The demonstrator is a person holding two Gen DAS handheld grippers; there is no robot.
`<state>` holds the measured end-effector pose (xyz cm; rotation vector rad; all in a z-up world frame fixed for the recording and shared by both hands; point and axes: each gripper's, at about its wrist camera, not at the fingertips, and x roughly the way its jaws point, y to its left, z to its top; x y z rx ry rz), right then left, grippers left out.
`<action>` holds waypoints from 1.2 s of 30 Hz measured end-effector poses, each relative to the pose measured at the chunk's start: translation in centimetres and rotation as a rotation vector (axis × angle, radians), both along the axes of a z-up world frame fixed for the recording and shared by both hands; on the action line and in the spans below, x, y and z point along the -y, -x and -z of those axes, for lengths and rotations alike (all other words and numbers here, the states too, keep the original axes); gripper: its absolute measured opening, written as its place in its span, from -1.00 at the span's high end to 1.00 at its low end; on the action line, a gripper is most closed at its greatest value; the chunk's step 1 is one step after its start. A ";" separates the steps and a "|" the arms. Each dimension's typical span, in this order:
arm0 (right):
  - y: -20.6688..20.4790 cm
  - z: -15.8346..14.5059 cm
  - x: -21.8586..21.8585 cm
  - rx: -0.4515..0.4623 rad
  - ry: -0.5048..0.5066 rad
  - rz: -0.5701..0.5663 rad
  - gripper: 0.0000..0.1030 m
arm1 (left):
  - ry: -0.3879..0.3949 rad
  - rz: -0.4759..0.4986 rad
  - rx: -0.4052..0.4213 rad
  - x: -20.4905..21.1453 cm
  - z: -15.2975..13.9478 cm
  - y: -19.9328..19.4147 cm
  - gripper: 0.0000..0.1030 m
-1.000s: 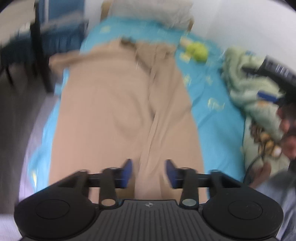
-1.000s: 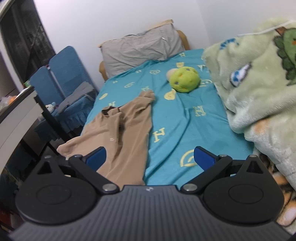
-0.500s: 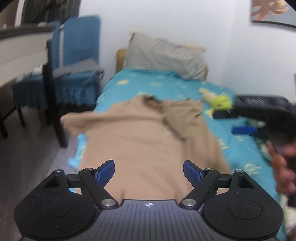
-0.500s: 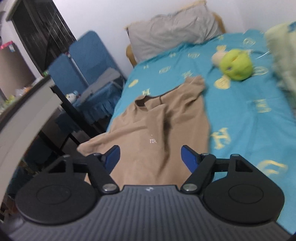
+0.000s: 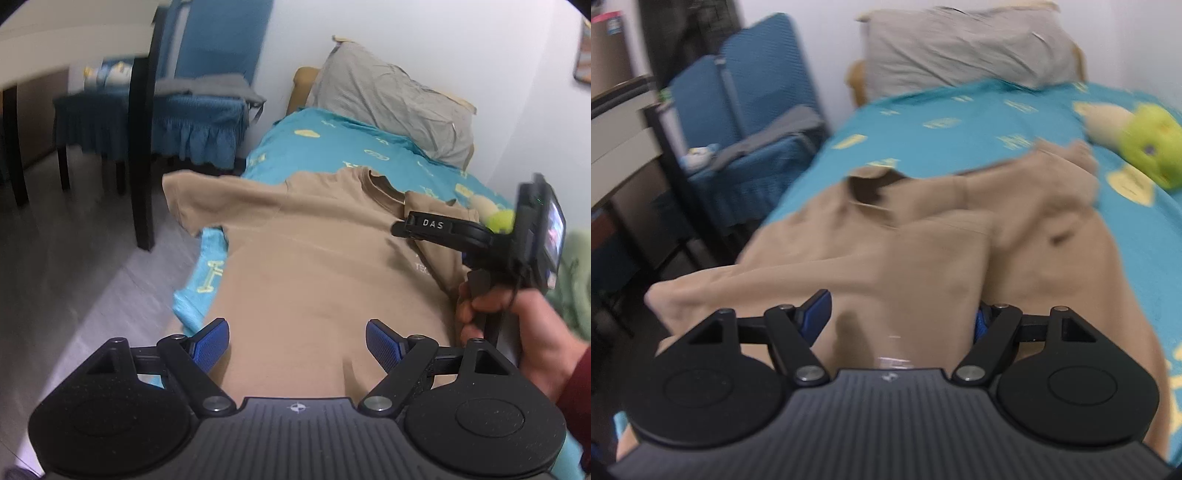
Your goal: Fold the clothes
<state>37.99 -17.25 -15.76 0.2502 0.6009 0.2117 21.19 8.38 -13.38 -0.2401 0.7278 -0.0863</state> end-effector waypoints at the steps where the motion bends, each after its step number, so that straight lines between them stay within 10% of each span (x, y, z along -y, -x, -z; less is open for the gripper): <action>1: 0.3 -0.3 -0.1 0.008 -0.025 -0.022 -0.47 | 0.024 -0.002 -0.007 -0.3 0.3 -0.3 -0.61; 18: 19.6 -13.4 2.9 -0.057 -0.063 0.026 -0.48 | 0.188 -0.134 -0.014 -2.6 -1.6 -0.2 -0.69; 30: 19.0 -10.5 7.2 -0.082 -0.182 0.076 -0.48 | 0.370 -0.460 -0.087 -11.4 4.6 -14.0 -0.73; 36: 16.0 -8.4 8.9 -0.163 -0.261 0.102 -0.48 | 0.555 -0.475 -0.095 -14.2 8.1 -18.8 -0.56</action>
